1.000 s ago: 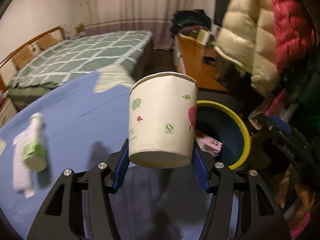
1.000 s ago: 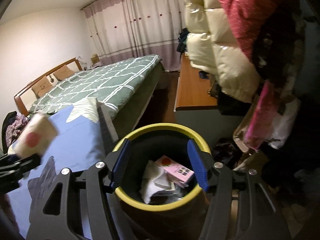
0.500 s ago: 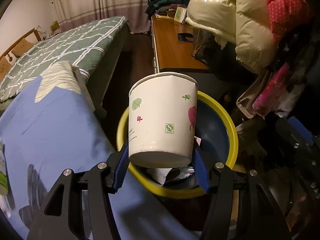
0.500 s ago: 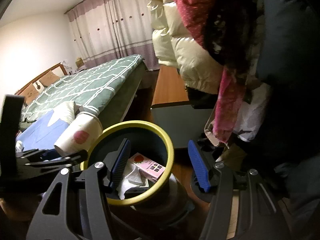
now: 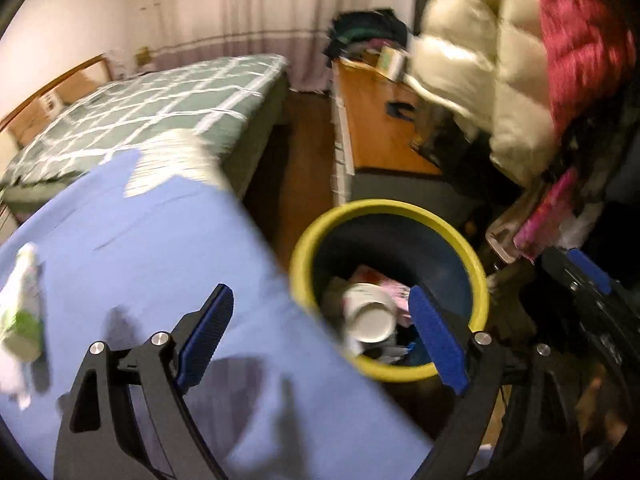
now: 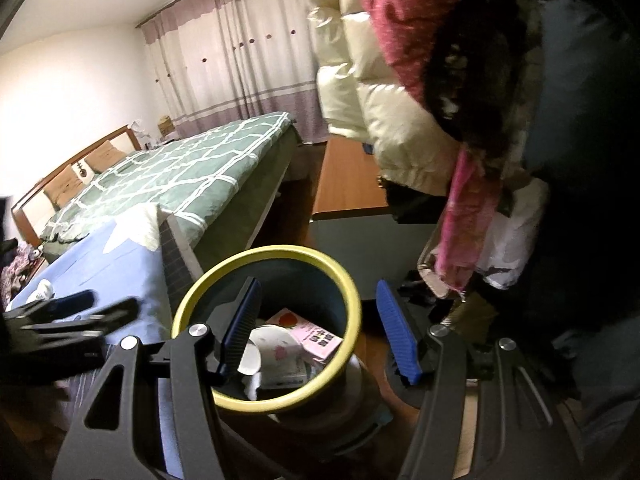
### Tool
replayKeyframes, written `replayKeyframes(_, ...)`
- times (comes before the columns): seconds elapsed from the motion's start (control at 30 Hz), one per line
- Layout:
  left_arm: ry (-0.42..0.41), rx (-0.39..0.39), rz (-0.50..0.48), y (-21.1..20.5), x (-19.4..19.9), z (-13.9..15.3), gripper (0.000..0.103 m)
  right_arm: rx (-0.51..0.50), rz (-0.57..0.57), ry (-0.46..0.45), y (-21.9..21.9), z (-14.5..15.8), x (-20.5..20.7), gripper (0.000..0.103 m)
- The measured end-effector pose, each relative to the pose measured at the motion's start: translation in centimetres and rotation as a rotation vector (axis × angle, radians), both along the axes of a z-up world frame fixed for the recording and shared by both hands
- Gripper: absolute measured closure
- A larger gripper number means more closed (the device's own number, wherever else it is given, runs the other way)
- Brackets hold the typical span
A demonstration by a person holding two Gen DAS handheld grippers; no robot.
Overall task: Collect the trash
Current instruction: 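Carry the paper cup over the yellow bin and open the left gripper, then grasp the green-labelled milk bottle with the right gripper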
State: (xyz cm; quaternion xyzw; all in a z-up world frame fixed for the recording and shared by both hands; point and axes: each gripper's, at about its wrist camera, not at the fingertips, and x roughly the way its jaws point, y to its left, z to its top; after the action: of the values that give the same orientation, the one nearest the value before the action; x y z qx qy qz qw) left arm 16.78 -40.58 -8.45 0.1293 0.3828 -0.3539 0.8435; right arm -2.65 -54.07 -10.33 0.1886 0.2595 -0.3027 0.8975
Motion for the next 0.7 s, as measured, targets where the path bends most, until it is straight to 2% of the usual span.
replayKeyframes(0.1,-0.032,-0.031,0.09,5.2,0.8,1.2,0.01,0.008,0.044,0.004,1.0,0.1,1.3,0.046)
replayKeyframes(0.37,-0.16,-0.053,0.424,21.2,4.3,3.4,0.009,-0.011,0.218,0.031,6.7,1.0,7.2,0.045)
replayKeyframes(0.57,-0.175,-0.054,0.617,31.4,7.5,2.6,0.009,-0.026,0.344,0.039,12.4,2.0,12.0,0.045)
replayKeyframes(0.7,-0.195,-0.027,0.713,36.2,9.2,1.5,0.009,-0.014,0.448,0.048,17.0,2.3,15.5,0.045)
